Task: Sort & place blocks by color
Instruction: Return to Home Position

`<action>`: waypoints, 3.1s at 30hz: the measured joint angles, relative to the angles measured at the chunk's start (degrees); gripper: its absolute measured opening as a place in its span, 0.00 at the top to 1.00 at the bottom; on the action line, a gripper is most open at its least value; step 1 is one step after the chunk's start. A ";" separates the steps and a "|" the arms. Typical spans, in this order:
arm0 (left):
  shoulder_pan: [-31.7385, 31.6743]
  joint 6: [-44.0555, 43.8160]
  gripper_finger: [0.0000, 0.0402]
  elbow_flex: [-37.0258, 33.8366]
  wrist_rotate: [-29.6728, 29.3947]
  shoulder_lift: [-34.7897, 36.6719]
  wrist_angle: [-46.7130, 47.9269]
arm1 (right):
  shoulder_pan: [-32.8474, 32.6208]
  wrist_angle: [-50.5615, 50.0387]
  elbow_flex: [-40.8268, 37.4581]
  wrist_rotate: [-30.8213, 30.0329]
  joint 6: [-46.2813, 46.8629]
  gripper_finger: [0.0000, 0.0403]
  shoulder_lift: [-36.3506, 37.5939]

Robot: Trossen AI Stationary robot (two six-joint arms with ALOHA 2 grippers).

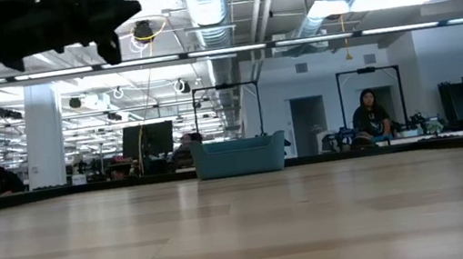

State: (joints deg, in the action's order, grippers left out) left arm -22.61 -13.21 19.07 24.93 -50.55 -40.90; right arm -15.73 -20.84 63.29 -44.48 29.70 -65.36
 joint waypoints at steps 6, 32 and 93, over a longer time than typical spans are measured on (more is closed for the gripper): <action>-0.06 -0.14 1.00 -8.00 -2.59 4.98 -6.85 | -5.28 18.88 -7.99 -0.07 -13.80 0.98 -0.16; -0.56 -0.32 1.00 -18.45 -6.19 23.44 -6.08 | 20.57 61.15 -48.96 52.00 -24.62 0.99 21.40; 7.80 7.92 1.00 -18.71 -3.31 44.50 35.83 | 41.26 37.39 -62.89 78.53 -24.14 0.97 65.24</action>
State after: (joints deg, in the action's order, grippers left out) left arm -14.82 -5.30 0.36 21.62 -6.05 -5.08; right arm 25.53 16.55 0.40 34.05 5.56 -0.12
